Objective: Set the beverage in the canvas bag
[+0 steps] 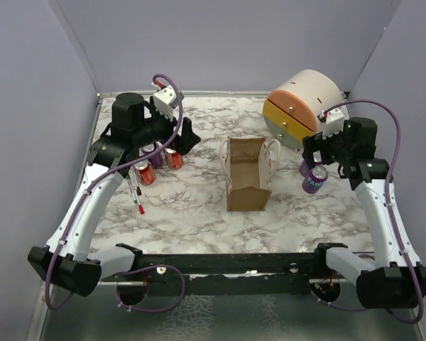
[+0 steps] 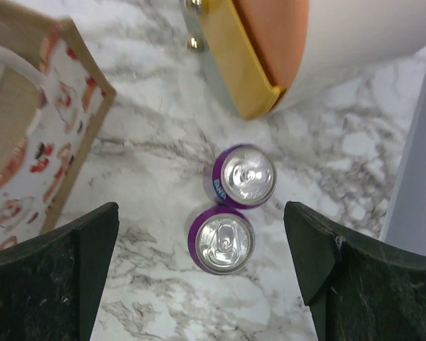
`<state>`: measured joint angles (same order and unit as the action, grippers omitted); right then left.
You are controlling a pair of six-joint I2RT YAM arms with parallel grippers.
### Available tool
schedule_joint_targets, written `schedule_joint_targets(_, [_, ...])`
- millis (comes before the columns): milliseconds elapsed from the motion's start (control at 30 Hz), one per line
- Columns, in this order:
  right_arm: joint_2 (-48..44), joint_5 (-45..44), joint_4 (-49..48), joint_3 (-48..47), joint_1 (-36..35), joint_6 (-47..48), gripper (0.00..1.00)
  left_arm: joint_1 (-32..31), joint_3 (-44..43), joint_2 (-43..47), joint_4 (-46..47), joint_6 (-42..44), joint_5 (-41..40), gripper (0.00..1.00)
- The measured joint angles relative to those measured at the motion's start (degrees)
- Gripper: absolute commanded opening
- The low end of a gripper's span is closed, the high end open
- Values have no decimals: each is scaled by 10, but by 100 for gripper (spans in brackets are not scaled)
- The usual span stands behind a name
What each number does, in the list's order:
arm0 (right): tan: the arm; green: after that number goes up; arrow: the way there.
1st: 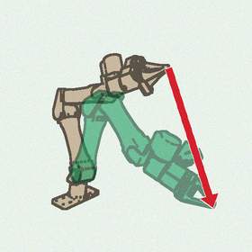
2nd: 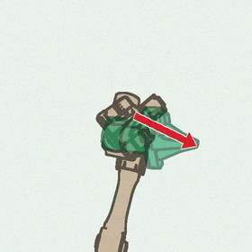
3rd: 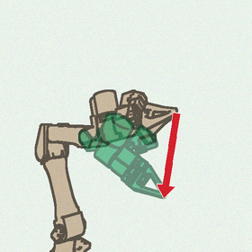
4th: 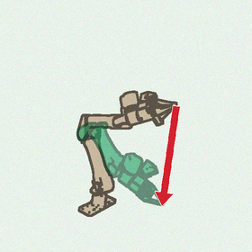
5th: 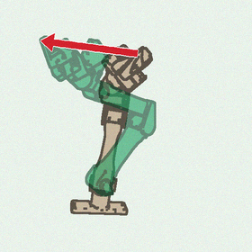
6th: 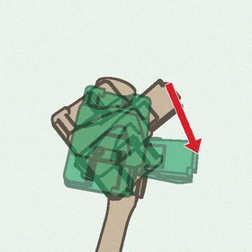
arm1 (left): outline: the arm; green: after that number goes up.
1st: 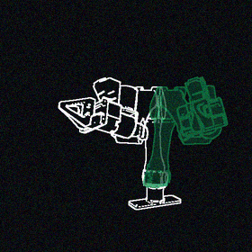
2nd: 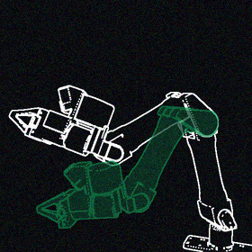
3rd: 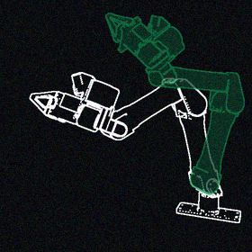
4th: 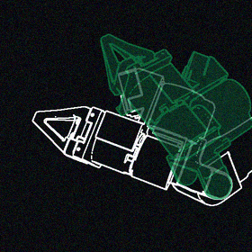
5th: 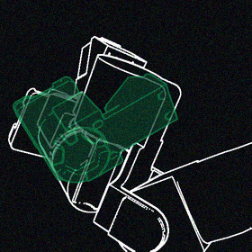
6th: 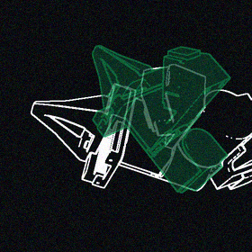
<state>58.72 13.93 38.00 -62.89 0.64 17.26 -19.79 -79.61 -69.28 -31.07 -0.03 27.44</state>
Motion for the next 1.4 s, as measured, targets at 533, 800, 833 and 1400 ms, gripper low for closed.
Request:
schedule_joint_targets(533, [123, -10, 26, 84, 87, 73, 98, 44, 62, 52, 5, -4, 16, 100])
schedule_joint_targets(800, [184, 26, 39, 84, 92, 99, 64, 58, 62, 54, 5, -8, 31, 100])
schedule_joint_targets(833, [187, 29, 40, 84, 92, 101, 58, 59, 62, 54, 5, -9, 32, 100])
schedule_joint_targets(1400, [100, 116, 192, -132, 92, 91, 17, 66, 62, 47, 7, -14, 32, 100])
